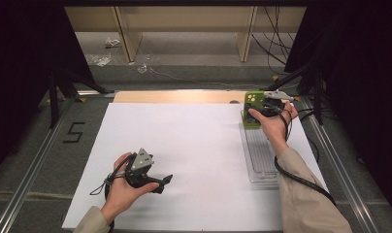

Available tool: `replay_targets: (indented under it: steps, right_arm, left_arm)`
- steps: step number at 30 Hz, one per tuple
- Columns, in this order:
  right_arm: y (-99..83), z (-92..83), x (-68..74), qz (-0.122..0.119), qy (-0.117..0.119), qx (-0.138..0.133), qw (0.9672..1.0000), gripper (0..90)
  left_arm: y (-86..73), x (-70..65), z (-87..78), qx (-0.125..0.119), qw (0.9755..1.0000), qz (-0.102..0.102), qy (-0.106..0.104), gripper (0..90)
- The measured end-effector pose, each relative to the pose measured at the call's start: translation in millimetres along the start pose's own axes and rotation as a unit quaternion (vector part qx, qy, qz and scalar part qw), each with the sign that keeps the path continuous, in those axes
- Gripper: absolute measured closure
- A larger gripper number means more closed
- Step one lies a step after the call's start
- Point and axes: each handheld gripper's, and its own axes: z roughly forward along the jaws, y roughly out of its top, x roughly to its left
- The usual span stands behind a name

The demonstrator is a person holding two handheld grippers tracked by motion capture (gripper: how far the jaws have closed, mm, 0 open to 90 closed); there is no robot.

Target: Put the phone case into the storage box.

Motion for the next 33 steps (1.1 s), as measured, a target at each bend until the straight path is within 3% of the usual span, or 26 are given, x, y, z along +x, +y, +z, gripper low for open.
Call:
replay_targets:
  steps: [16,24,33]
  right_arm:
    - [3.9,-20.9,10.7,0.009,0.021,-0.013,0.9997,6.8]
    - [0.5,-31.4,13.2,0.015,0.027,-0.006,0.9995,7.5]
    - [-3.1,-39.7,15.9,0.009,0.034,-0.006,0.9994,7.9]
  left_arm:
    - [0.3,-0.3,-0.5,-0.002,1.0,0.0,0.001,1.1]
    - [0.5,-0.4,-0.6,-0.001,1.0,-0.001,0.001,1.1]
    - [0.5,-0.6,-0.5,-0.001,1.0,-0.001,0.001,1.1]
